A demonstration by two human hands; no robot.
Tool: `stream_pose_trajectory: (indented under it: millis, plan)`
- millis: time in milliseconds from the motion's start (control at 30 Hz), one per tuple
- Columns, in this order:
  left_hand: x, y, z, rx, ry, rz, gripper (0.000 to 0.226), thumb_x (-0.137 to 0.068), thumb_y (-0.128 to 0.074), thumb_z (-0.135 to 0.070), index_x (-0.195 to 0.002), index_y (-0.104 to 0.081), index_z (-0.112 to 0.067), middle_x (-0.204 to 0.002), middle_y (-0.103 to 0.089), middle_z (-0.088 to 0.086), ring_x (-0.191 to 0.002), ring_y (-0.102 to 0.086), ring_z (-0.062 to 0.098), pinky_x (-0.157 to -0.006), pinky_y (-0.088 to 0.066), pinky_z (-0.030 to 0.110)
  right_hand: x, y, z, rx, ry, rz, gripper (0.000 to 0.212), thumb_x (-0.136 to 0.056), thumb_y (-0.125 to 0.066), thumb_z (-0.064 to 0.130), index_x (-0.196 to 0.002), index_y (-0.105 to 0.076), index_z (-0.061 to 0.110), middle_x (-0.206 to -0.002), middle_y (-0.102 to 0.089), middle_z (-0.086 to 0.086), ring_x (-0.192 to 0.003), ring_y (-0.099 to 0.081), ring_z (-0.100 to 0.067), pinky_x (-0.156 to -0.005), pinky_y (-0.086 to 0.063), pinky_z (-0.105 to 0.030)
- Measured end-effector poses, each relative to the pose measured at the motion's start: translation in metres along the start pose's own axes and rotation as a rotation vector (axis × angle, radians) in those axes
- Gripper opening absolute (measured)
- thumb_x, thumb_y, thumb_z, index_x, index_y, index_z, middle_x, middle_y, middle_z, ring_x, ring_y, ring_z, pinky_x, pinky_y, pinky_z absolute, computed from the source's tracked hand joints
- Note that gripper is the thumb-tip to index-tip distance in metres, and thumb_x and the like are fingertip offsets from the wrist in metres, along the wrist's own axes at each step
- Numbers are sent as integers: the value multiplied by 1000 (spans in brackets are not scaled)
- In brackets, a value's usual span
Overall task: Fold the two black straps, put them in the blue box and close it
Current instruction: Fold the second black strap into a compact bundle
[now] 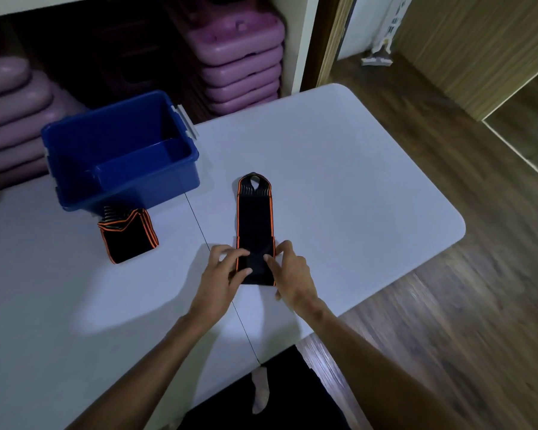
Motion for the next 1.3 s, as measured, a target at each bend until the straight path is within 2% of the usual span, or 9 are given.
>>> stream_pose_trajectory:
  millis: [167, 300, 433, 567, 800, 933, 1100, 1200, 1300]
  plan:
    - [-6, -2, 0, -59, 112, 19, 38, -90, -63, -25, -127, -58, -28, -122, -43, 0, -83, -62, 15, -81, -56, 40, 3, 6, 6, 124, 199, -62, 31, -98, -51, 30, -123, -33, 30, -96, -61, -9, -67, -64, -28, -57, -58, -46]
    - [-4, -1, -14, -629, -207, 54, 47, -92, -48, -39, -133, -52, -17, -153, -32, 10, -119, -52, 29, -81, -55, 40, 6, 7, 4, 508, 585, -77, 57, -94, -52, 43, -146, -33, 29, -156, -25, -3, -129, -38, -27, -88, -52, -40]
    - [0, -3, -1, -749, -359, 240, 85, -77, -64, -59, -141, -43, -7, -156, -29, 11, -138, -39, 27, -100, -47, 43, 4, 3, -16, 738, 703, 21, 80, -90, -47, 61, -155, -18, 25, -163, -11, -11, -146, -24, -31, -104, -39, -45]
    - [-3, 0, -5, -765, -408, 227, 71, -77, -75, -39, -135, -52, -5, -147, -44, 12, -129, -51, 27, -94, -51, 41, 5, 2, -10, 740, 764, -59, 60, -98, -40, 46, -150, -34, 17, -156, -32, -16, -139, -40, -28, -92, -50, -42]
    - [-7, 4, -10, -742, -423, 254, 64, -102, -6, -36, -136, -49, -4, -146, -45, 15, -131, -48, 27, -104, -31, 37, 2, 12, -2, 697, 762, 2, 63, -102, -11, 49, -147, -40, 15, -153, -40, -12, -135, -45, -25, -92, -48, -39]
    - [-24, 14, -17, -549, -389, 233, 47, -102, -16, -36, -129, -48, -13, -133, -57, 8, -117, -53, 23, -96, -30, 28, -5, 19, 5, 464, 661, 68, 48, -103, -31, 37, -146, -42, 18, -145, -51, -9, -128, -48, -24, -95, -48, -41]
    - [-54, 25, -24, -205, -146, 189, 22, -101, -41, -24, -122, -45, -24, -91, -60, -3, -89, -56, 20, -79, -42, 33, -27, 36, 25, 186, 454, 68, 26, -101, -45, 29, -120, -59, 17, -72, -62, -6, -61, -54, -23, -57, -45, -37]
    - [-68, 19, -15, -32, 41, 227, 20, -100, -42, -29, -120, -41, -29, -77, -58, 3, -71, -58, 22, -65, -48, 38, -43, 36, 26, 68, 330, 77, 23, -98, -48, 35, -107, -61, 19, -70, -64, -9, -62, -59, -25, -60, -49, -41]
    - [-73, 11, -8, 67, 138, 165, 24, -99, -48, -25, -122, -44, -21, -64, -52, -1, -56, -51, 12, -53, -40, 21, -51, 30, 21, -21, 204, 94, 24, -97, -50, 37, -99, -62, 16, -77, -69, -8, -73, -65, -24, -65, -52, -40]
Point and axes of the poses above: each hand's wrist, its own x-axis away from the middle knuckle, its own y-axis out of the back of the hand, z = x × y, the point moved 5 cm from there along -x, towards the middle knuckle
